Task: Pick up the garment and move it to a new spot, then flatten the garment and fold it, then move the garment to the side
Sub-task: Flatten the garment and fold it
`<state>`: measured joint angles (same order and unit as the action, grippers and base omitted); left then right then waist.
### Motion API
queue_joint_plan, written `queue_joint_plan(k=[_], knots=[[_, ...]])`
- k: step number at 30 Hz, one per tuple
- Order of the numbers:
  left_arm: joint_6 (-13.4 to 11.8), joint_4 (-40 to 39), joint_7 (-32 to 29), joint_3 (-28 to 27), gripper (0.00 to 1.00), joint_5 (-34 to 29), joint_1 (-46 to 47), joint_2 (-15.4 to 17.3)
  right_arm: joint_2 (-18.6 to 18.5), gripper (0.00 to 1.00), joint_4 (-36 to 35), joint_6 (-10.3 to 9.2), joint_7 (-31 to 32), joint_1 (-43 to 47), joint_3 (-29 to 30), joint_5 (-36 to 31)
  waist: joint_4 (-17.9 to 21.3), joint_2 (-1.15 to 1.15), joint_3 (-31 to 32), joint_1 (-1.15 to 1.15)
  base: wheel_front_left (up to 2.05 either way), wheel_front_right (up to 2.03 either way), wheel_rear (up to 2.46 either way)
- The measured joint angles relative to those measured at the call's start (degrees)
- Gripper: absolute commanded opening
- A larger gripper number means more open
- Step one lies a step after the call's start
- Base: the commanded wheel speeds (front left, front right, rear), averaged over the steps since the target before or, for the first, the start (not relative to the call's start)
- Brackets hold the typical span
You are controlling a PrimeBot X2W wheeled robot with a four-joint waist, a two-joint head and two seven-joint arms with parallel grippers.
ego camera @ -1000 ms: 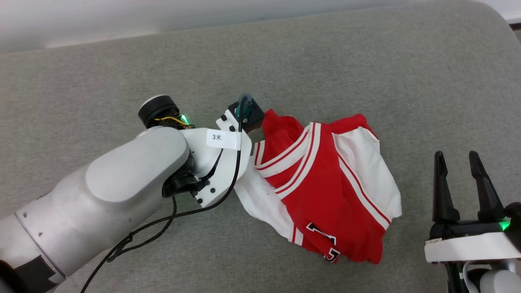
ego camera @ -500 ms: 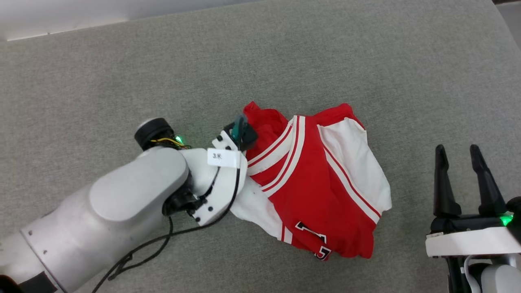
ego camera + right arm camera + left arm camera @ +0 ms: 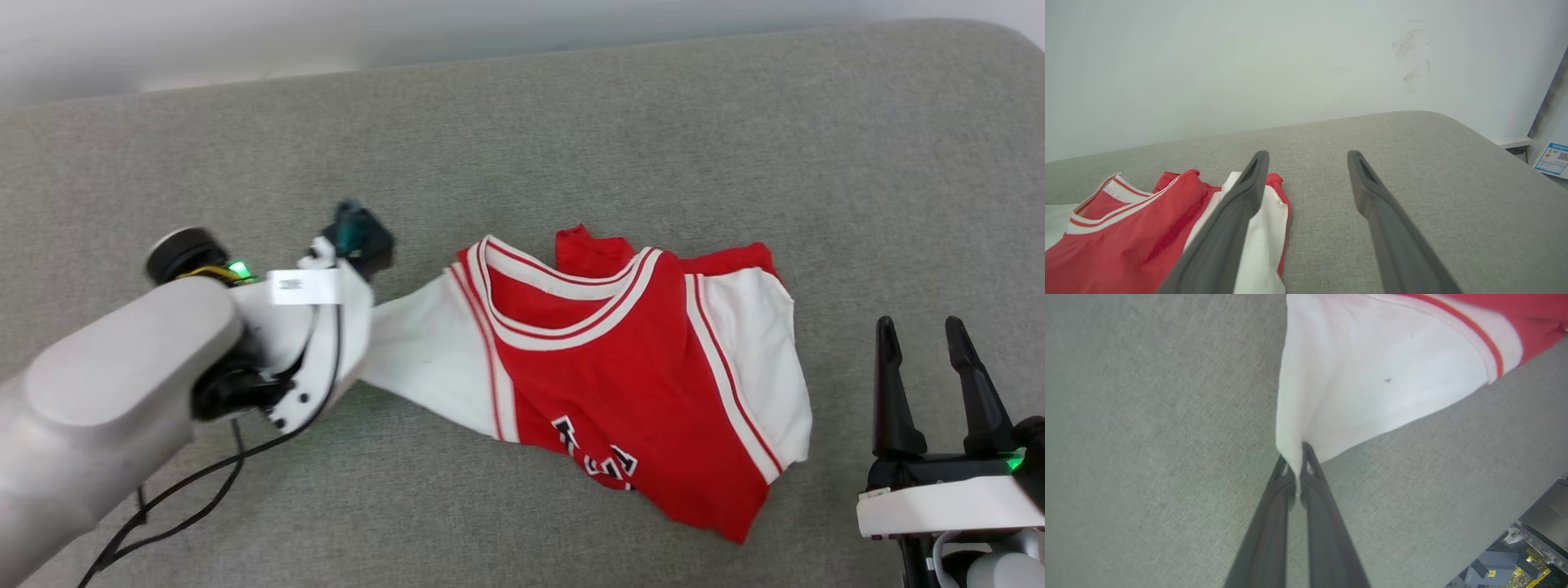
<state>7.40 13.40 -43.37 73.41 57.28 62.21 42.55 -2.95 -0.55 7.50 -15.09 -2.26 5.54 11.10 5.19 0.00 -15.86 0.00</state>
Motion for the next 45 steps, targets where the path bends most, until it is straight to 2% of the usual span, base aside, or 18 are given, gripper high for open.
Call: queue_joint_plan(k=[4, 8, 12, 13, 17, 20, 24, 28, 32, 35, 38, 41, 45], knots=[[-0.3, 5.5, 3.67, -1.45, 0.0, 5.02, -4.36, 3.93, 0.0, 1.0, -0.01, 0.0, 0.0, 0.02, 0.32, -0.18, -1.35, 0.0, 0.29, 0.0, 0.0, 0.0, 0.0], [-0.77, 9.96, 5.84, -1.48, 0.0, 7.13, -8.43, 4.33, 0.0, 1.0, 0.37, 0.0, 0.0, 0.23, 0.43, -0.6, -1.99, 0.0, 0.42, 0.0, 0.0, 0.0, 0.0], [-0.85, 12.33, 9.85, -2.24, 0.0, 7.9, -10.12, 2.97, 0.0, 1.0, 0.64, 0.0, 0.0, 0.24, 1.65, -1.13, -2.81, 0.0, 1.1, 0.0, 0.0, 0.0, 0.0], [-1.03, 12.8, 11.81, -2.47, 1.0, 7.32, -10.48, 2.55, 0.0, 1.0, 0.6, 0.0, 0.0, 0.23, 1.99, -1.25, -3.04, 0.0, 1.36, 0.0, 0.0, 0.0, 0.0], [-1.96, 13.74, 21.47, -3.57, 1.0, 3.33, -10.79, 1.7, 0.0, 1.0, -0.46, 0.0, 0.0, 0.16, 3.03, -3.36, -3.93, 0.0, 2.87, 0.0, 0.0, 0.0, 0.0], [-3.65, 13.59, 30.22, -5.13, 1.0, 0.55, -10.9, 1.34, 0.01, 1.0, -2.34, 0.0, 0.0, -0.47, 3.61, -6.25, -4.63, 0.0, 4.08, 0.0, 0.0, 0.0, 0.0], [-8.29, 12.41, 43.02, -7.34, 1.0, -3.42, -12.78, 1.19, -0.65, 1.0, -5.48, 0.0, 0.0, -3.59, 4.49, -10.17, -5.36, 0.0, 5.36, -0.01, 0.0, 0.0, 0.0], [-14.13, 10.95, 54.94, -9.81, 1.0, -5.34, -16.82, 0.49, -6.83, 1.0, -6.92, 0.0, 0.0, -6.25, 3.42, -10.93, -5.71, 0.0, 6.05, -0.01, 0.0, 0.0, 0.0], [-20.49, 8.88, 58.23, -14.19, 1.0, -6.99, -21.69, -0.6, -13.82, 1.0, -6.36, 0.0, 0.0, -7.97, 0.51, -9.99, -5.89, 0.0, 6.57, -0.01, 0.0, 0.0, 0.0], [-24.85, 3.91, 58.28, -23.17, 1.0, -11.85, -25.98, -2.55, -19.72, 1.0, -3.99, 0.01, 0.07, -8.66, -2.7, -8.32, -6.1, 0.0, 6.95, -0.01, 0.0, 0.0, 0.0], [-28.75, -1.59, 58.44, -31.86, 1.0, -17.94, -33.43, -5.42, -25.81, 1.0, -3.28, 0.01, 5.42, -9.2, -7.37, -5.09, -6.43, 0.0, 7.42, -0.01, 0.0, 0.0, 0.0], [-30.72, -5.58, 58.43, -39.71, 1.0, -23.96, -40.44, -8.48, -31.52, 1.0, -4.91, 0.01, 14.17, -10.1, -12.7, 0.02, -6.79, 0.0, 7.5, -0.01, 0.0, 0.0, 0.0], [-29.95, -10.11, 58.44, -49.03, 1.0, -30.89, -47.35, -13.82, -38.87, 1.0, -9.2, 0.02, 27.0, -11.23, -20.15, 7.26, -7.01, 0.0, 7.3, -0.01, 0.0, 0.0, 0.0]])
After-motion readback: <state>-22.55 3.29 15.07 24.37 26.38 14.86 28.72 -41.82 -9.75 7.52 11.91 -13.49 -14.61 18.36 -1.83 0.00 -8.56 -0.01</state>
